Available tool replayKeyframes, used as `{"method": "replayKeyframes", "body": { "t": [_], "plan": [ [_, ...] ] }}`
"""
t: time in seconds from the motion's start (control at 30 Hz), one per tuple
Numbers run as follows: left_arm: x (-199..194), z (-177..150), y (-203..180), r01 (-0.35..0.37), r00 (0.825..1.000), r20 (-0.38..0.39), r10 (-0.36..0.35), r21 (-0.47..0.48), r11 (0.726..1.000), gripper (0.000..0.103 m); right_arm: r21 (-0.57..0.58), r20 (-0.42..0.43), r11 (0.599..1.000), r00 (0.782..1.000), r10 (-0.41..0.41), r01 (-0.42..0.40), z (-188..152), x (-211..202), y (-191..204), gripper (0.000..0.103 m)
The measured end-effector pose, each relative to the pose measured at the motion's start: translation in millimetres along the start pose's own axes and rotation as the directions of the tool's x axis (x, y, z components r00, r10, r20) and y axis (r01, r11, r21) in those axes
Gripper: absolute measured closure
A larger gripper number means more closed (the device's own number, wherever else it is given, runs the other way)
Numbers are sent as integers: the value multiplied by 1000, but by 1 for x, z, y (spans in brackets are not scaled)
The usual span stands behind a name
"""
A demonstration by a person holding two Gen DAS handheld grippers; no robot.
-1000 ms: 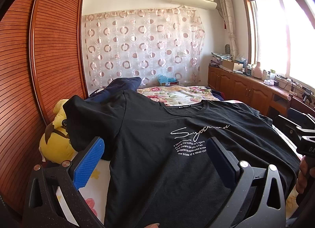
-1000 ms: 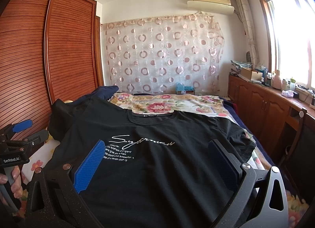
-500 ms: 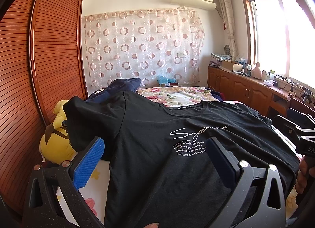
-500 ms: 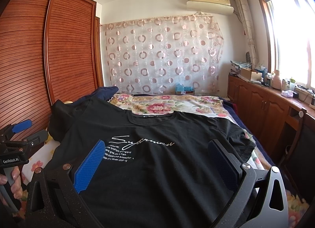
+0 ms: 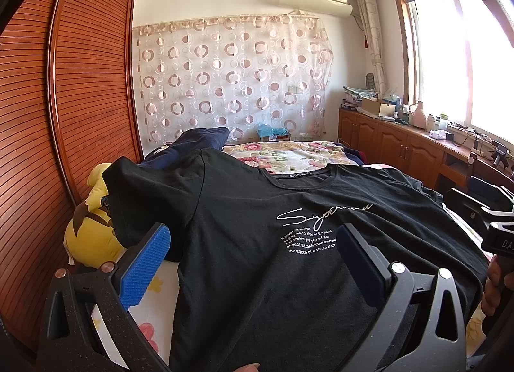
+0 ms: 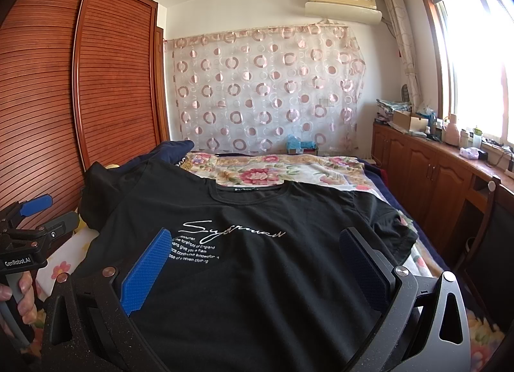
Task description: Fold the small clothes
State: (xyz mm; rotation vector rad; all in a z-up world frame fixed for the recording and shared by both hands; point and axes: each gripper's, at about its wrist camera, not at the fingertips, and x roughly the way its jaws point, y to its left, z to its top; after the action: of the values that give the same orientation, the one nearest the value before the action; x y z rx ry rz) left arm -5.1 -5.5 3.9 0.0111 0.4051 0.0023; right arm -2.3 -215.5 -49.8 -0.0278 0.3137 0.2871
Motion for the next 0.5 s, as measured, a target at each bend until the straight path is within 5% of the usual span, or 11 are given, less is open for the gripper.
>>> {"method": "replayKeyframes", "body": {
  "t": [0.5],
  "plan": [
    [13,-10,12,22,998,-52,-22,4,1000,0,-3,-30,1000,999,24,-24,1,10,0,0]
  ]
}}
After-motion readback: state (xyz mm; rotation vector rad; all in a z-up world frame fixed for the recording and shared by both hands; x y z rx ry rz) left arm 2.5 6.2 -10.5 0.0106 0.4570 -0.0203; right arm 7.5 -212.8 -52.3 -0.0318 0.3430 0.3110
